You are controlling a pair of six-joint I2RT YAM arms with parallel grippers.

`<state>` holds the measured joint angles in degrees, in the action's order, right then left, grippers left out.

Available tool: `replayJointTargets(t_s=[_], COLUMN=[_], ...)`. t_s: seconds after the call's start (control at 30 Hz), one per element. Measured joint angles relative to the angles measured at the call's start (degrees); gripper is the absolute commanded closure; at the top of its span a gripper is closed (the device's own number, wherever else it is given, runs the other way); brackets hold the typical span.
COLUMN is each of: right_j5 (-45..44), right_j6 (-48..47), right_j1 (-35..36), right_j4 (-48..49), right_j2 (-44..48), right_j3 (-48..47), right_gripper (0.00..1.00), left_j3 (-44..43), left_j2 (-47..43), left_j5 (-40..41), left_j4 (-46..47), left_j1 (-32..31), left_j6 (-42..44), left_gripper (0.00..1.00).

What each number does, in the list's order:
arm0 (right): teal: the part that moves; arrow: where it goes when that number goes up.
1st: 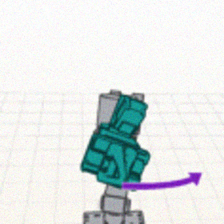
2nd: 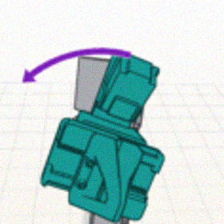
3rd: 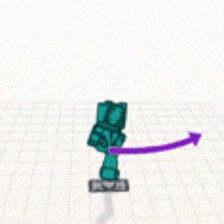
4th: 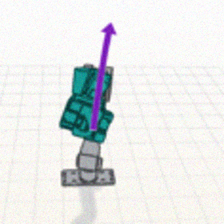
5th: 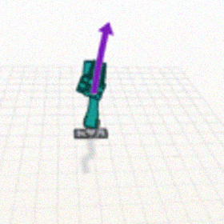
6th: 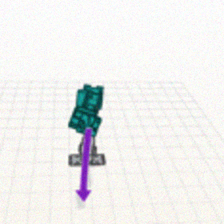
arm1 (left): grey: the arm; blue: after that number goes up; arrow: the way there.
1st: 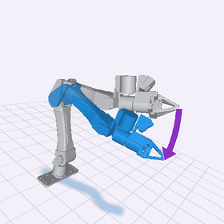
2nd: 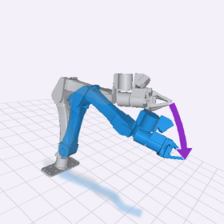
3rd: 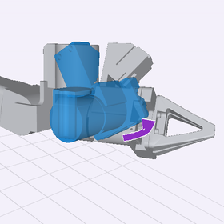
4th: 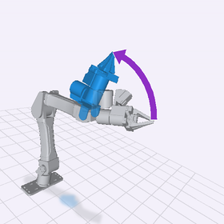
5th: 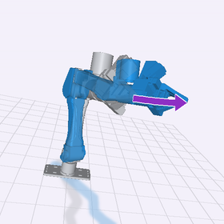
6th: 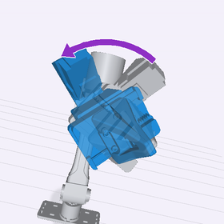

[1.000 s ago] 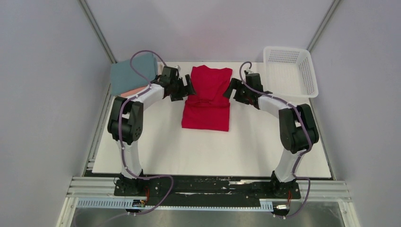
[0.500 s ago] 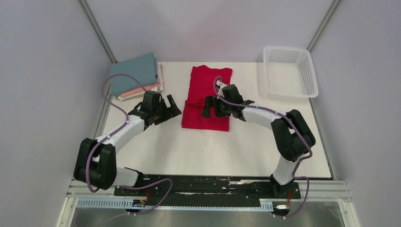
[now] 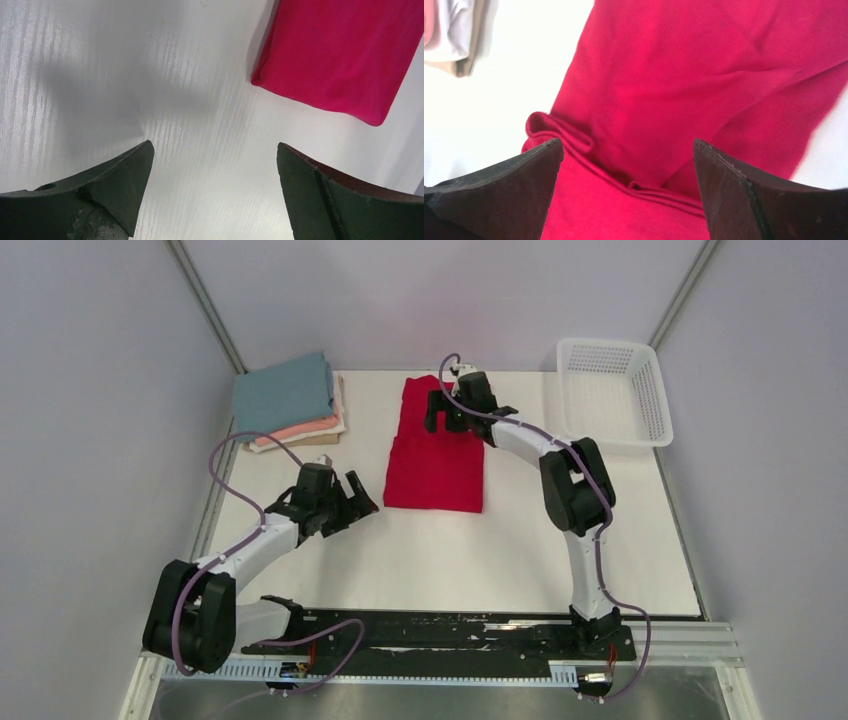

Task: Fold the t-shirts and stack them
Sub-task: Fold the folded rectangular tshirt in 1/3 of the way, then grab one side of the 2/3 rectangular tshirt with both arms

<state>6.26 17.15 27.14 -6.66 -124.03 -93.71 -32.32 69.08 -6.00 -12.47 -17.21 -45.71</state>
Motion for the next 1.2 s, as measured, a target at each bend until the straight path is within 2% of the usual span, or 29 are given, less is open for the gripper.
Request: replayJointTargets(t_s=[0.13,0.23,0.33,0.47,0.5,0.63,0.8,0.9,0.97,1.07,1.17,1.2], right_j5=[-1.3,-1.9,-2.5,-2.8,-2.8,-2.8,-1.4,0.1,1.2,3.0,4.3,4.5], right_j6=[-2.3,-2.7,-0.3,7.0,8.5,14.9,20.1,21.9,22.8,24.1,25.0,25.2], right_j1=[-2.1,-2.6,-2.3,-1.9,-1.8,-1.8,-1.8,-1.8,-1.8,-1.8,-1.8,-1.8], right_j4=[-1.6,-2.4,-2.8,-3.0,-3.1,-3.0,-2.1,-0.8,0.9,3.6,5.2,5.5], right_j2=[-0.1,4.2,14.5,30.2,32.5,37.2,37.2,36.3,35.5,33.6,31.7,31.4], right_j3=[-1.6,3.1,14.8,32.3,35.0,44.4,50.1,50.6,50.6,50.6,50.6,50.6], right_gripper=[0.0,0.0,0.0,0.0,0.0,0.03,0.14,0.28,0.36,0.56,0.59,0.61], left_j3=[-0.3,-1.4,-3.8,-7.6,-8.7,-11.0,-11.4,-13.0,-13.5,-13.5,-14.4,-15.0], left_j2=[0.2,1.5,4.9,11.4,13.1,18.1,22.1,24.7,26.1,27.4,28.9,29.5], left_j5=[-0.7,-1.6,-3.0,-5.8,-6.5,-9.0,-10.1,-11.5,-12.2,-13.1,-13.7,-14.0], left_j4=[0.1,0.8,2.4,5.0,5.4,6.6,7.7,8.5,9.4,10.6,11.1,11.1], left_j1=[0.0,0.0,0.0,0.0,0.0,-0.5,-1.3,-1.5,-1.5,-1.6,-1.6,-1.6], left_j6=[0.0,0.0,-0.2,-0.5,-0.5,-0.6,-0.9,-1.6,-1.7,-2.0,-2.1,-2.2], left_gripper=[0.0,0.0,0.06,0.21,0.26,0.33,0.48,0.62,0.67,0.8,0.92,0.99])
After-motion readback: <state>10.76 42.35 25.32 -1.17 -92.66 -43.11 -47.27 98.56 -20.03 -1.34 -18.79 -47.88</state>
